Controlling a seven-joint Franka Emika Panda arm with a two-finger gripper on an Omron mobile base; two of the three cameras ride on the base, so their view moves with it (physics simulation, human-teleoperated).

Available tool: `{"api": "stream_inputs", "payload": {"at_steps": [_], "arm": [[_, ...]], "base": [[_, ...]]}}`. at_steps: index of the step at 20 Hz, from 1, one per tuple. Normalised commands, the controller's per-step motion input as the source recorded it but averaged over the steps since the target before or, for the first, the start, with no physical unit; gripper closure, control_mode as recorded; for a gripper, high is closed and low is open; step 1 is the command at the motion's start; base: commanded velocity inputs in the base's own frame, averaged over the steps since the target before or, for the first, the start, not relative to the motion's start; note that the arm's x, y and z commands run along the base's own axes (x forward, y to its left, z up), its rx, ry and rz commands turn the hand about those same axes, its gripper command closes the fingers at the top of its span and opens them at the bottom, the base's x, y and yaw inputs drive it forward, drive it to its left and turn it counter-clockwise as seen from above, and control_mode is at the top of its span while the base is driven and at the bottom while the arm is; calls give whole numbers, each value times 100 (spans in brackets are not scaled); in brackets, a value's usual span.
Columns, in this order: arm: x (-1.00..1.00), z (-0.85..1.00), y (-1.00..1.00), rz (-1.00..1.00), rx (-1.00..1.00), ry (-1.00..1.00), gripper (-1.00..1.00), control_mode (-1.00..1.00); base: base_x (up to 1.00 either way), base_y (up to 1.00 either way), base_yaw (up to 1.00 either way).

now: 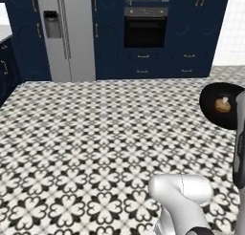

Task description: Pick the mushroom from the sink and place it in the bowl. Then pick the bowl and place it in the microwave. Then close the microwave door and press the start button.

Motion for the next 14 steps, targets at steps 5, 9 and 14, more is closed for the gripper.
{"api": "stream_inputs", "payload": {"at_steps": [5, 9, 14], "arm": [[0, 0, 0, 0, 0, 0, 100, 100], [0, 0, 0, 0, 0, 0, 100, 100], [0, 0, 0, 0, 0, 0, 100, 100]], "base": [[100, -14, -5], [100, -24, 19], [100, -65, 16]]}}
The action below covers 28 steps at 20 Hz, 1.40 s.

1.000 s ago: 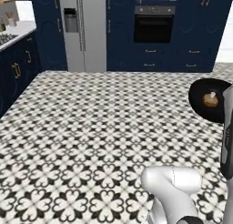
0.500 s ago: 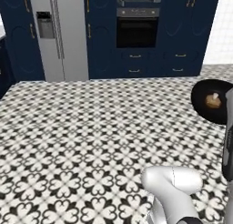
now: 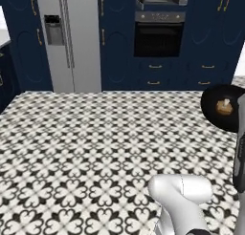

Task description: Pick the mushroom from the sink and place it in the bowl. Then pick the bowl and place it in the microwave. Then close the microwave door and press the start button.

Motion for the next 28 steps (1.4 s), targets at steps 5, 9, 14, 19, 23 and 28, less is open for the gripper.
{"api": "stream_inputs", "payload": {"at_steps": [5, 9, 14, 19, 23, 28], "arm": [[0, 0, 0, 0, 0, 0, 100, 100], [0, 0, 0, 0, 0, 0, 100, 100], [0, 0, 0, 0, 0, 0, 100, 100], [0, 0, 0, 0, 0, 0, 100, 100], [0, 0, 0, 0, 0, 0, 100, 100], [0, 0, 0, 0, 0, 0, 100, 100]], "base": [[100, -98, 3], [100, -82, 2], [100, -53, 3], [100, -53, 3], [100, -46, 2], [100, -37, 0]]}}
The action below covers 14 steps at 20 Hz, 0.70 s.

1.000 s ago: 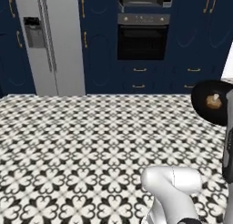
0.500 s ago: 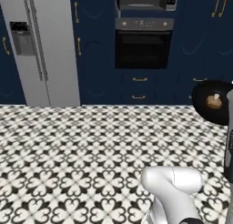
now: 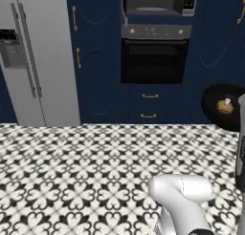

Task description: Pick the mushroom from the sink and place it in the bowl. Then pick the bowl and place it in the microwave. Then close the microwave door and press the start button.

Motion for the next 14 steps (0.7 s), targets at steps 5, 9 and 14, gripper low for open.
{"api": "stream_inputs", "payload": {"at_steps": [5, 9, 14], "arm": [[0, 0, 0, 0, 0, 0, 100, 100], [0, 0, 0, 0, 0, 0, 100, 100], [0, 0, 0, 0, 0, 0, 100, 100]], "base": [[100, -34, 0], [100, -24, 0], [100, -19, -6]]}}
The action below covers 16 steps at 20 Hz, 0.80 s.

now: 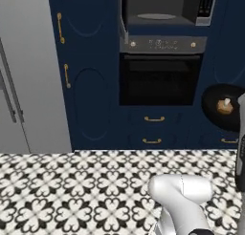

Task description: Pick the mushroom from the sink and place it in the bowl. Then pick the bowl and place it in the microwave. Then close the microwave door and press the start button.

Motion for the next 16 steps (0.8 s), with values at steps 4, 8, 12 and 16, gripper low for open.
{"api": "stream_inputs", "payload": {"at_steps": [4, 8, 12, 16], "arm": [[0, 0, 0, 0, 0, 0, 100, 100], [0, 0, 0, 0, 0, 0, 100, 100], [0, 0, 0, 0, 0, 0, 100, 100], [0, 0, 0, 0, 0, 0, 100, 100]], "base": [[100, -4, -12], [100, 0, -14], [100, 0, -14], [97, 0, -17]]}}
